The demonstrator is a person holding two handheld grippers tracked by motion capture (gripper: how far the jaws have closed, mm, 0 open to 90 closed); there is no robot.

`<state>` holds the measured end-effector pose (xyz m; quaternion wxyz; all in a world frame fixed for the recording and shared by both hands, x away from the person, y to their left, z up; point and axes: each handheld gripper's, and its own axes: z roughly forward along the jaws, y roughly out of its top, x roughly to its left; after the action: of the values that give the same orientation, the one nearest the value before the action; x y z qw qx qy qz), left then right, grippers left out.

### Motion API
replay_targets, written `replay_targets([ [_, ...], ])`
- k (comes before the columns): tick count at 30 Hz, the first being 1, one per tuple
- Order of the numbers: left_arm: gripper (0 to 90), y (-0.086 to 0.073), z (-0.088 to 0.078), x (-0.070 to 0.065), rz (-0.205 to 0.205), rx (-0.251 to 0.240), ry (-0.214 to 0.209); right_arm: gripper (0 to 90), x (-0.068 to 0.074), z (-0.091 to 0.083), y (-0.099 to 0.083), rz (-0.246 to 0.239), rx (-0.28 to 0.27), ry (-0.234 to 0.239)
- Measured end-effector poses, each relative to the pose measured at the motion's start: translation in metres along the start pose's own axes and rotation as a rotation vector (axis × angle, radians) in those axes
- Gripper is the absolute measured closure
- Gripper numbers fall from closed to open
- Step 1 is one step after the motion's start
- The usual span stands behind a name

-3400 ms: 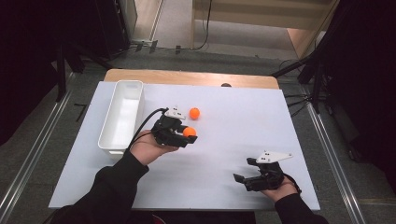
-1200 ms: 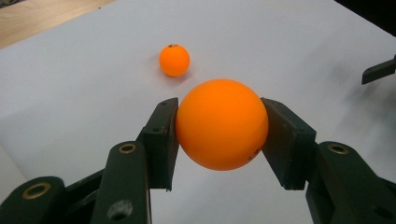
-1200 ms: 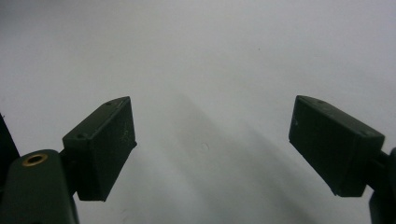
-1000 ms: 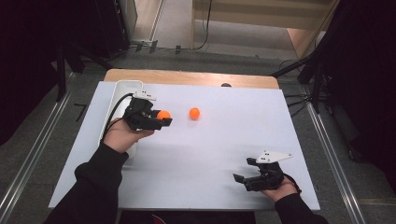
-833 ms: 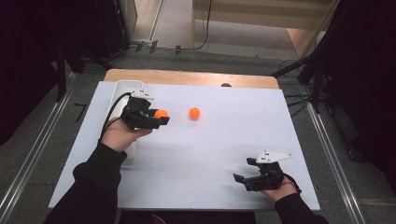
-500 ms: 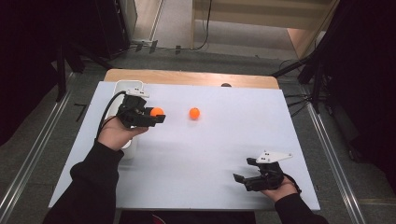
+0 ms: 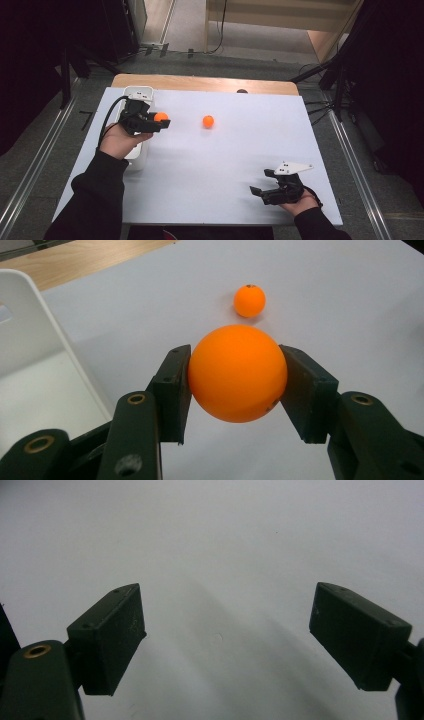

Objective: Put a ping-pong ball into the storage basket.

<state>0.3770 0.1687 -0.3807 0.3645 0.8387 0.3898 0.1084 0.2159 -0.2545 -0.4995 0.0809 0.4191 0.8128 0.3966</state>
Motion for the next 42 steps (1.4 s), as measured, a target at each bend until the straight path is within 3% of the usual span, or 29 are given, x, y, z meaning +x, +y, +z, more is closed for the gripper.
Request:
replay_targets([
  [9,49.9,-0.001,-0.003,0.006,-0.010,-0.011,0.033,13.1,0.000,0.000,0.000,0.001,0.000,0.000],
  [17,49.9,-0.003,-0.008,0.015,-0.050,-0.026,0.057,13.2,0.000,0.000,0.000,0.001,0.000,-0.001],
  [20,49.9,-0.004,-0.009,0.018,-0.049,-0.020,0.087,13.1,0.000,0.000,0.000,0.000,0.000,-0.002],
  [29,50.0,-0.005,-0.013,0.027,-0.075,-0.031,0.097,13.2,0.000,0.000,0.000,0.000,0.001,-0.001],
  [32,50.0,-0.006,-0.014,0.029,-0.083,-0.030,0.119,13.1,0.000,0.000,0.000,0.001,0.000,-0.002],
  [42,49.9,-0.008,-0.015,0.039,-0.139,-0.033,0.167,13.1,0.000,0.000,0.000,0.001,0.000,-0.003],
])
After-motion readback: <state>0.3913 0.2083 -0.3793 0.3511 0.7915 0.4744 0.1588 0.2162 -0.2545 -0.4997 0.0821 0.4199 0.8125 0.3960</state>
